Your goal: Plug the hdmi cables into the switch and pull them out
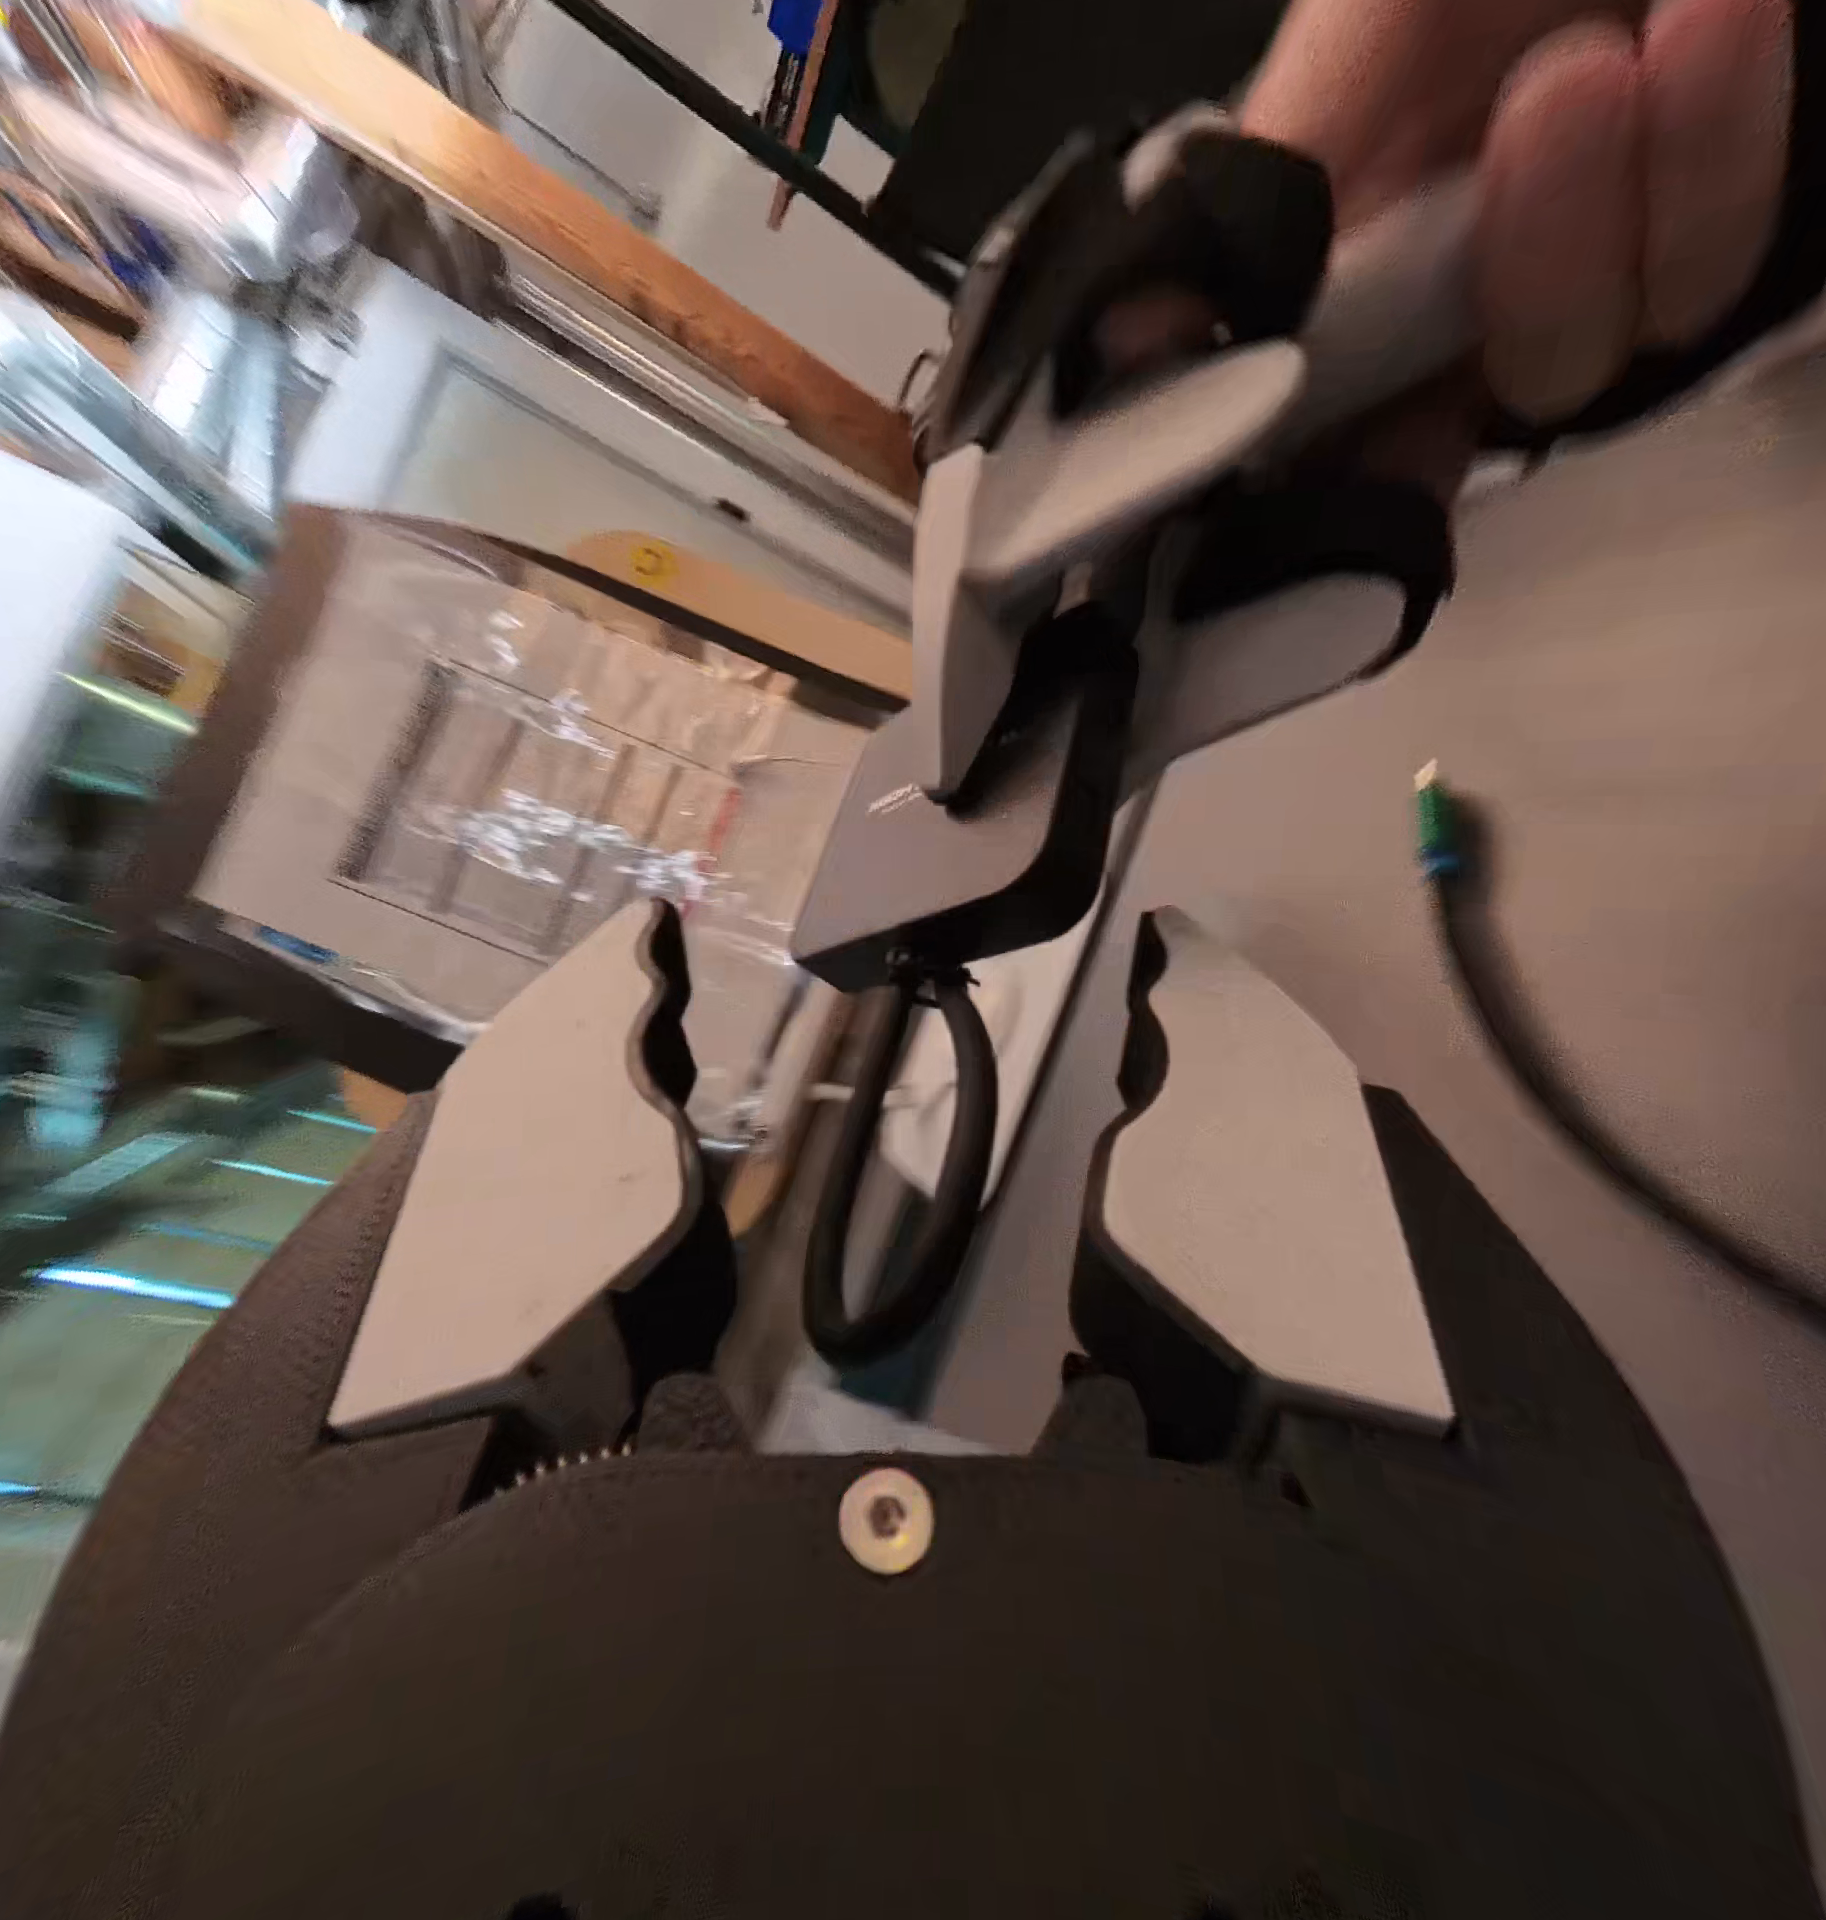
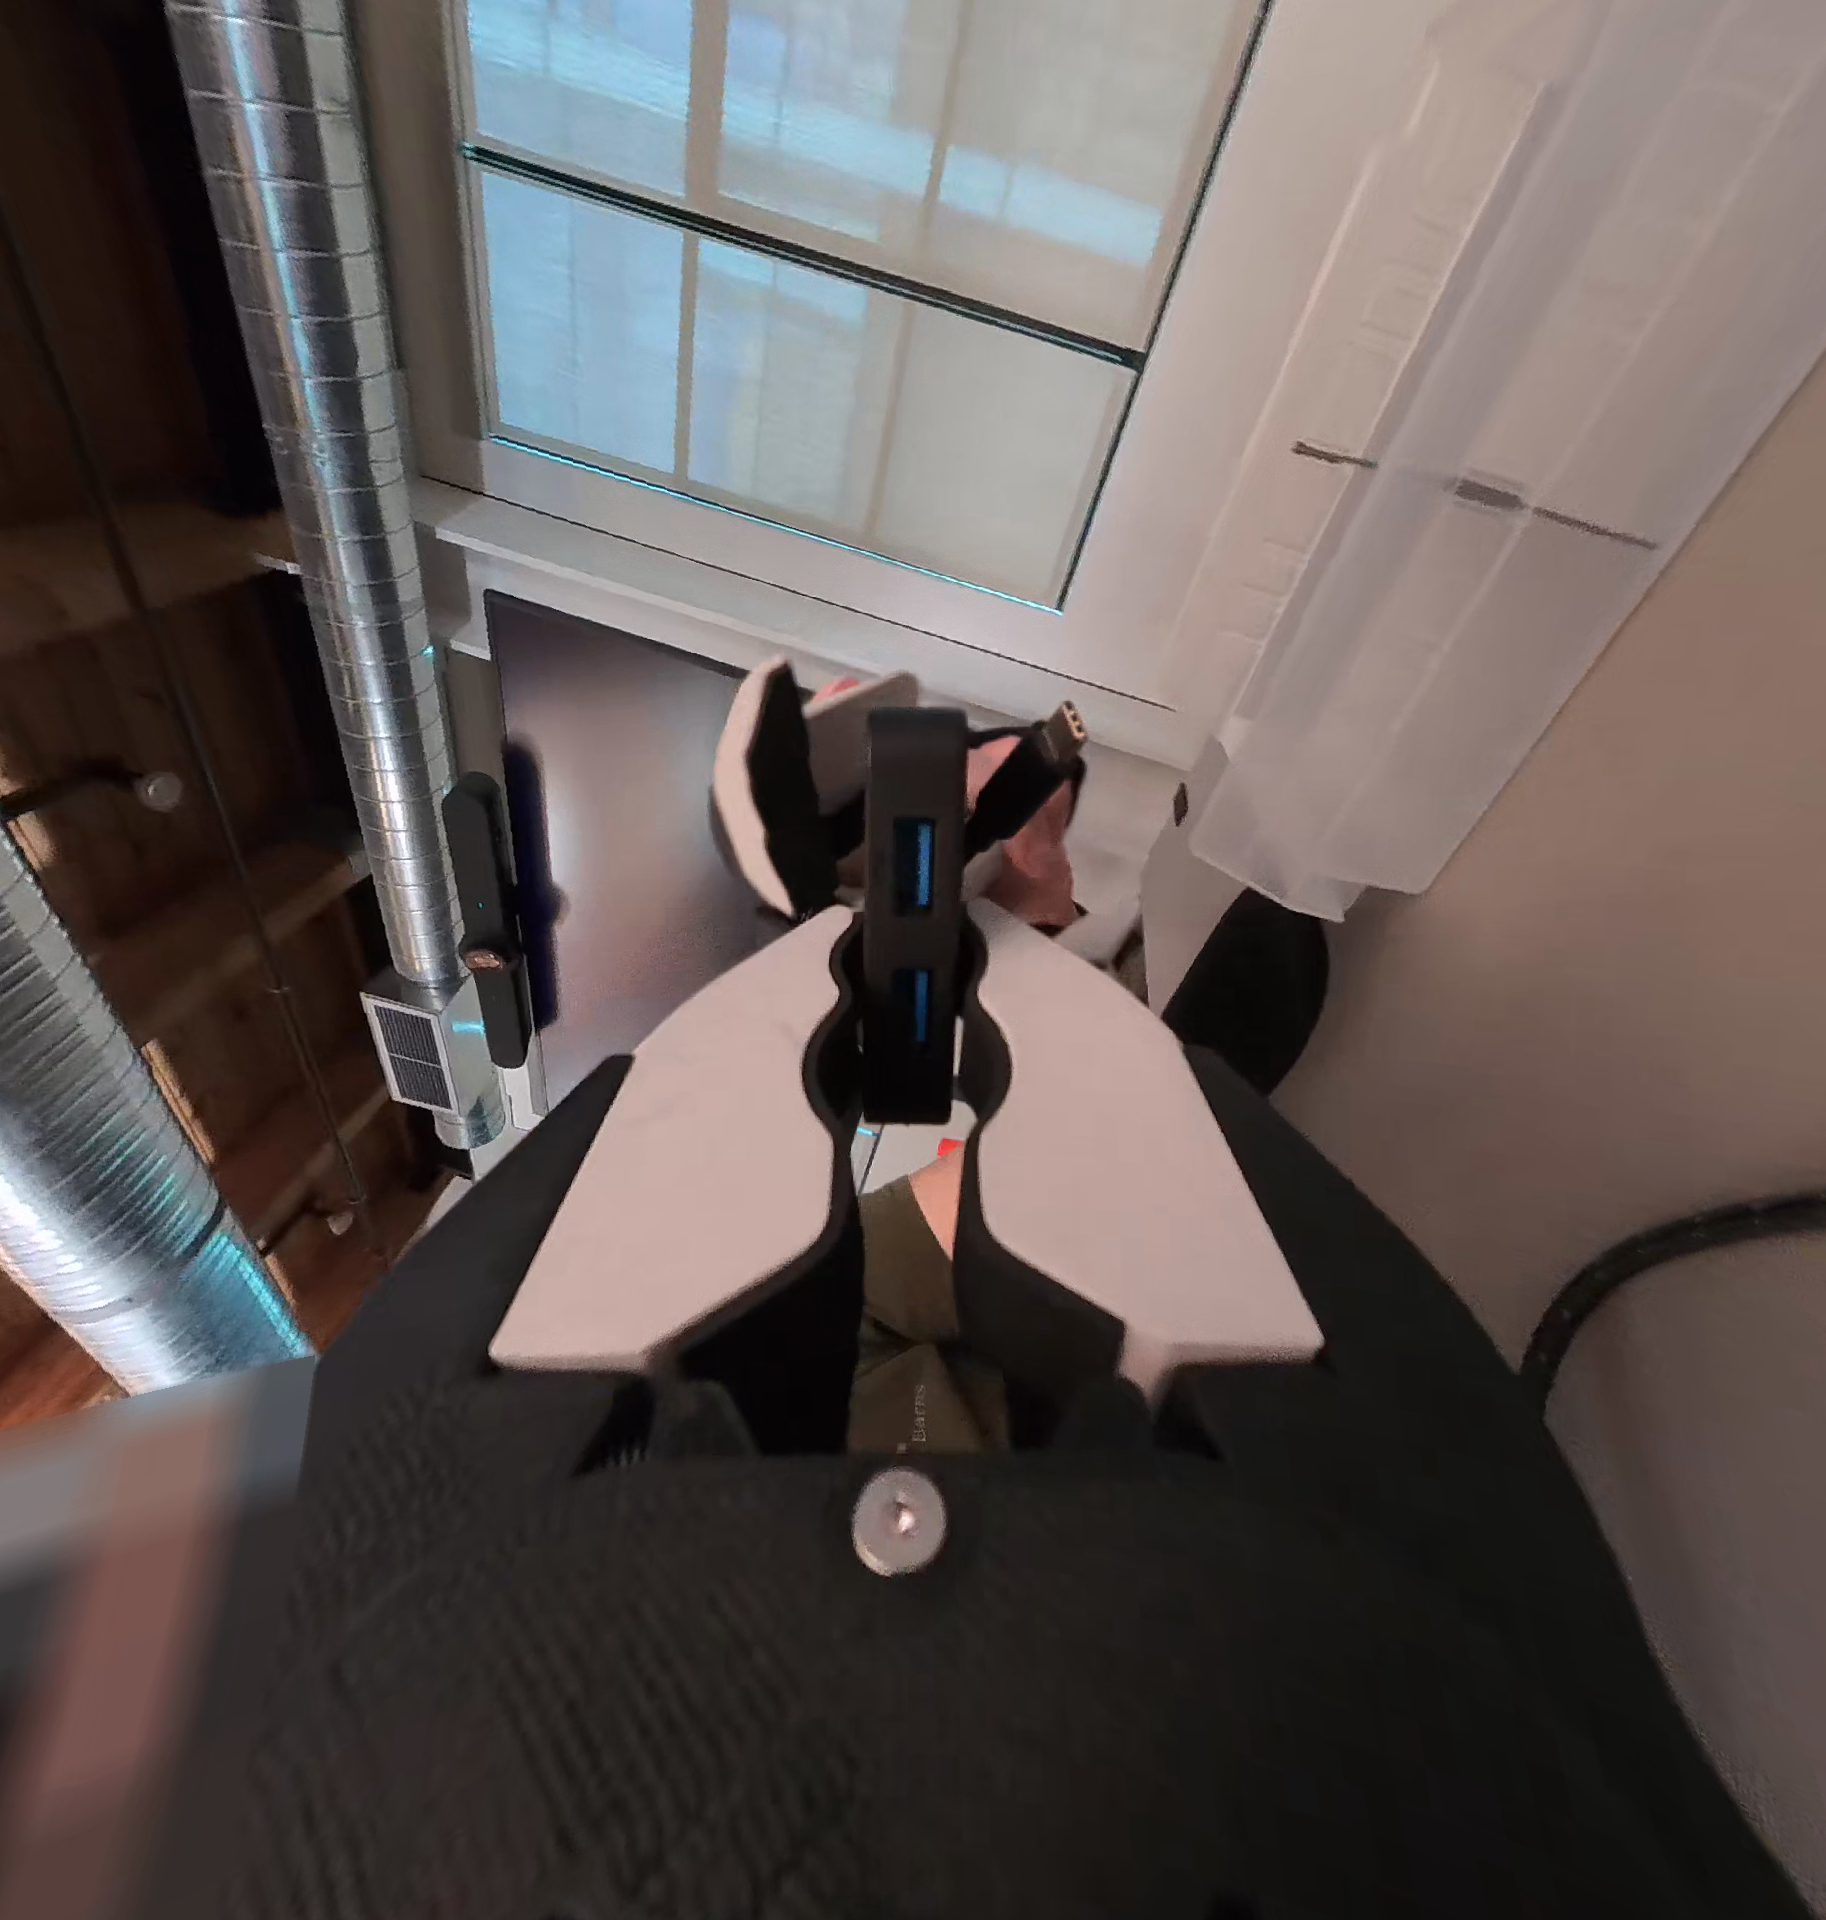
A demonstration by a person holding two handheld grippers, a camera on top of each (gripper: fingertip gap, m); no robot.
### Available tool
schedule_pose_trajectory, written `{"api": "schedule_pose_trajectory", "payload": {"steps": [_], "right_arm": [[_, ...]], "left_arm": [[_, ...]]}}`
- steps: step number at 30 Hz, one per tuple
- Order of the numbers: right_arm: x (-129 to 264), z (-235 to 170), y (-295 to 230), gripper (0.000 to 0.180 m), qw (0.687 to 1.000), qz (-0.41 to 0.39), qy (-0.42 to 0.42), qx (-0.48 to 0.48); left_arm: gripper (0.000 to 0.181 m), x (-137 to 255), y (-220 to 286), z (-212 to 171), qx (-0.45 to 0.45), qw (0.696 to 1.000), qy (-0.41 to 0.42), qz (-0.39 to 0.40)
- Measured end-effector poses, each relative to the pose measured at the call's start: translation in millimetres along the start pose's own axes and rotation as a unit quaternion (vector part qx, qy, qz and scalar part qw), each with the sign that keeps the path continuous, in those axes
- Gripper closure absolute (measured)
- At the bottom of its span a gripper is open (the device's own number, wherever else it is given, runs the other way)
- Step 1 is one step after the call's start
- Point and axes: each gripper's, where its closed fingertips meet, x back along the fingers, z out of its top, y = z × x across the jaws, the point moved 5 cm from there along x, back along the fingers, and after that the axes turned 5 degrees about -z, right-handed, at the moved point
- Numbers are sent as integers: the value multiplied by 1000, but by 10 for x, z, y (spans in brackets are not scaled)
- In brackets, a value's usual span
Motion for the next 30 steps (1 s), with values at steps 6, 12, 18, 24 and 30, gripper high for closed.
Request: {"api": "schedule_pose_trajectory", "payload": {"steps": [6, 12, 18, 24, 30], "right_arm": [[-53, -14, 183, 165, 998, -28, -9, -49], [-28, 11, 261, 152, 997, -13, -5, -72], [184, 99, 454, 141, 973, -224, -17, 45], [432, 212, 230, 146, 872, -439, 26, 217], [509, 191, -266, 147, 887, -374, 75, 259]], "left_arm": [[135, -86, 161, -68, -112, 992, -14, 47], [162, -125, 317, -147, -178, 982, -15, 56], [167, -270, 497, -406, -115, 991, -55, -34], [167, -497, 936, -823, -125, 960, -195, -157], [167, -613, 1114, -854, -149, 940, -235, -200]]}}
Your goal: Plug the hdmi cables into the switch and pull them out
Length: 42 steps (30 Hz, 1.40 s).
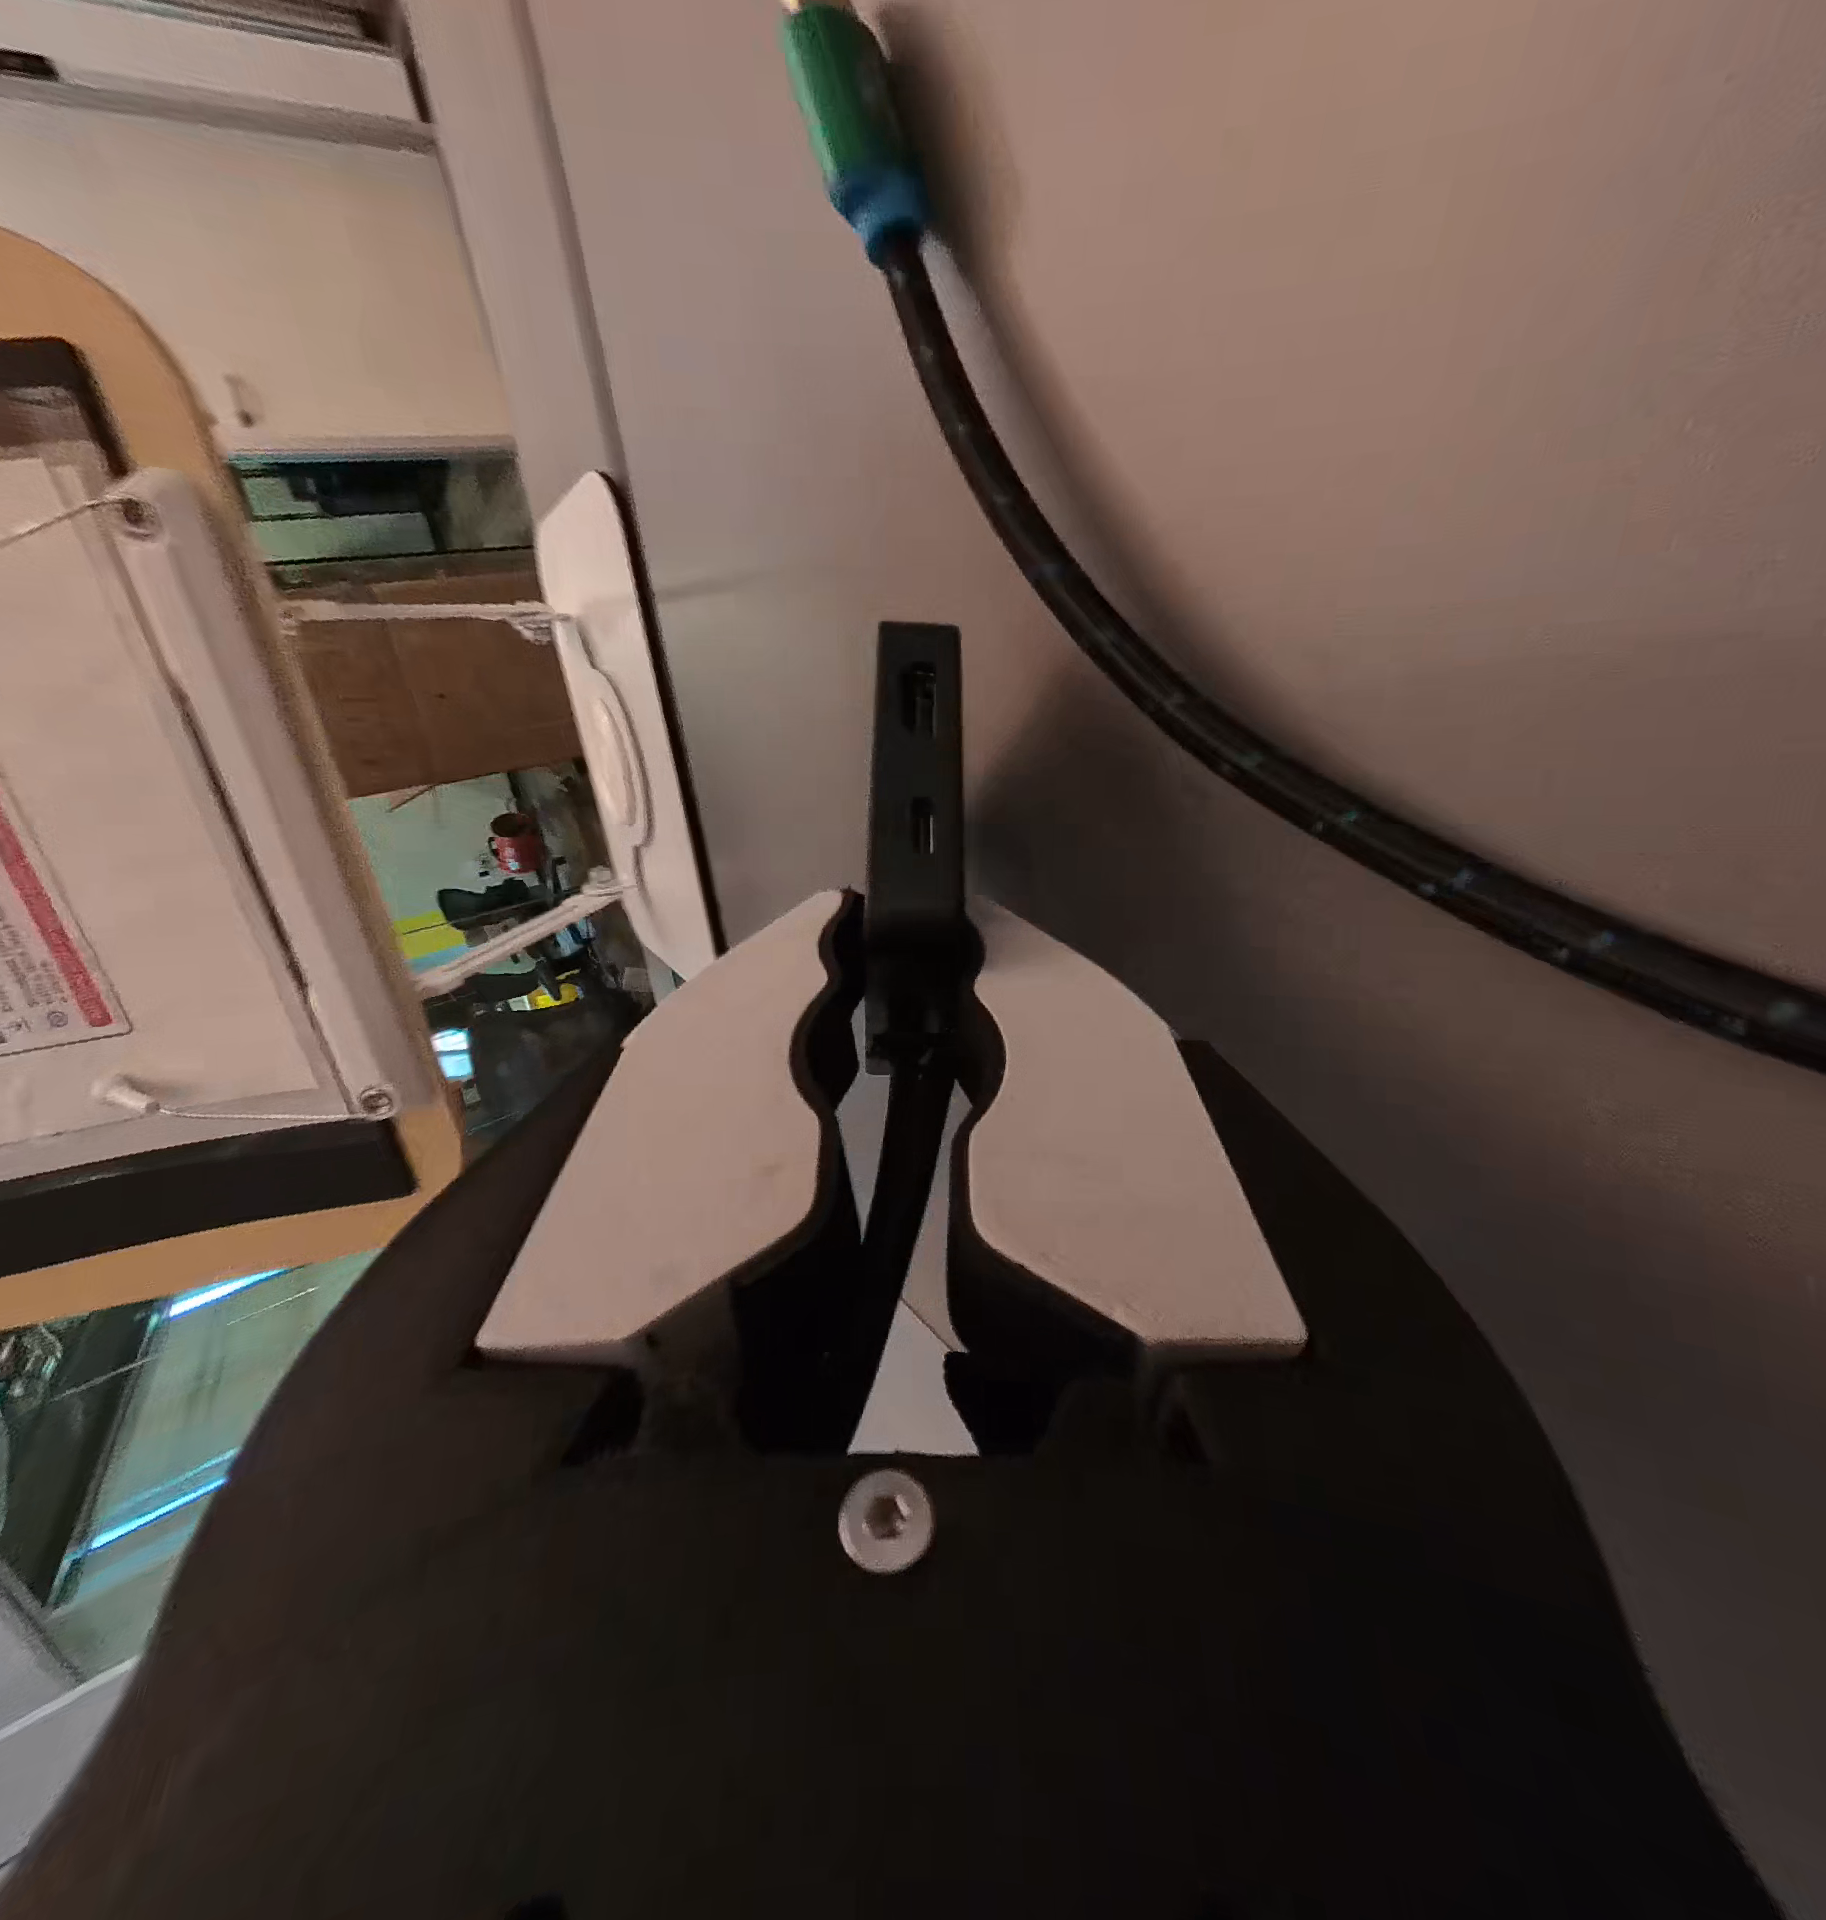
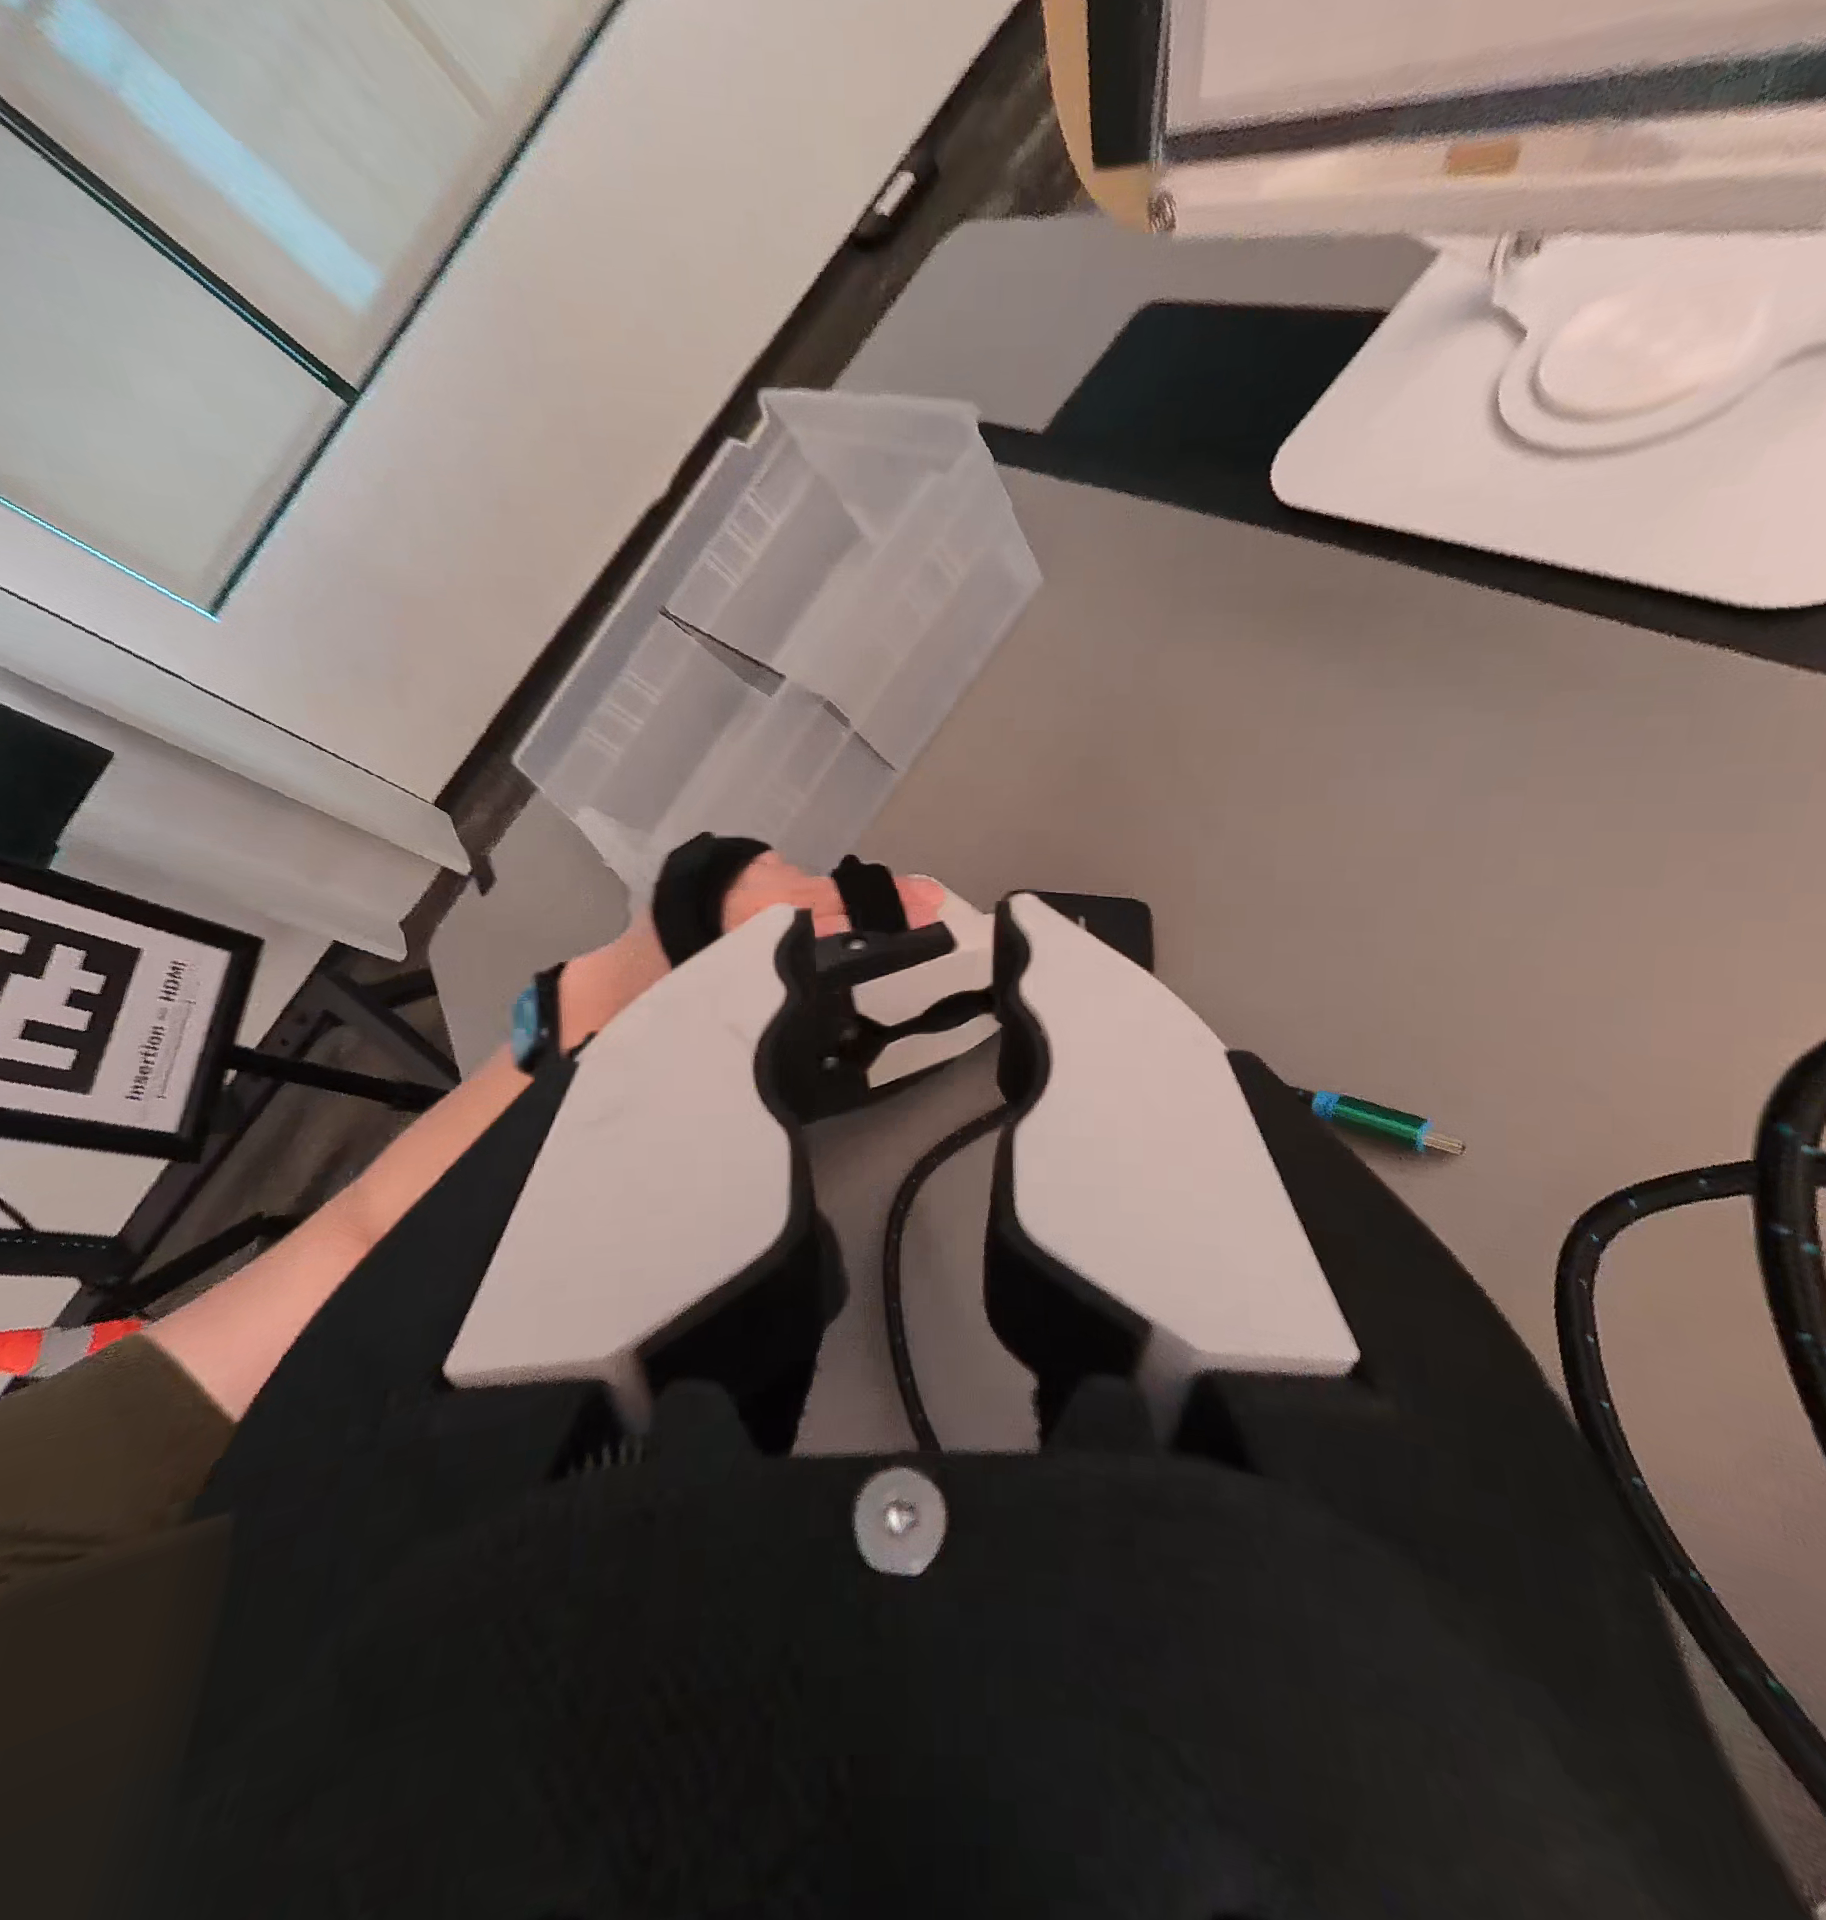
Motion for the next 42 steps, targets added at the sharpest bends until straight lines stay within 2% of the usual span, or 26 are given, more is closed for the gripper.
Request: {"api": "schedule_pose_trajectory", "payload": {"steps": [5, 8, 14, 16, 17, 21, 22, 23, 28, 30, 32, 35, 38, 40, 42], "right_arm": [[201, 90, -45, 146, 1000, 11, 28, 2], [259, 122, -38, 146, 999, 16, 38, -3], [317, 146, -58, 146, 999, 26, 40, -6], [333, 152, -56, 146, 999, 27, 40, -6], [343, 158, -51, 146, 999, 27, 40, -8], [391, 178, -32, 146, 998, 31, 44, -14], [408, 185, -29, 146, 998, 31, 44, -15], [429, 193, -26, 146, 998, 31, 46, -15], [646, 254, -37, 146, 997, 36, 70, -16], [775, 287, -44, 146, 995, 37, 88, -16], [901, 317, -50, 146, 993, 40, 106, -17], [1044, 335, -43, 145, 991, 42, 124, -18], [1160, 350, -45, 145, 988, 43, 146, -16], [1221, 358, -42, 145, 987, 43, 156, -15], [1280, 361, -42, 145, 986, 45, 162, -13]], "left_arm": [[164, -92, 46, -139, -53, 998, -40, 12], [155, -94, 77, -126, -40, 998, -42, -10], [151, -45, 84, -184, -47, 996, -77, -25], [139, 6, 70, -225, -32, 994, -96, -48], [140, 38, 75, -254, -17, 992, -103, -70], [109, 181, 55, -392, 60, 979, -139, -134], [107, 228, 53, -396, 79, 976, -138, -147], [114, 283, 71, -385, 98, 972, -131, -170], [124, 560, -15, -259, 157, 963, -50, -215], [118, 676, -34, -288, 172, 955, -41, -237], [123, 790, 3, -299, 182, 943, -24, -276], [121, 839, -96, -173, 196, 946, 35, -255], [126, 696, -317, 242, 276, 930, 119, -213], [133, 464, -383, 469, 337, 910, 129, -204], [141, 184, -352, 607, 359, 903, 111, -211]]}}
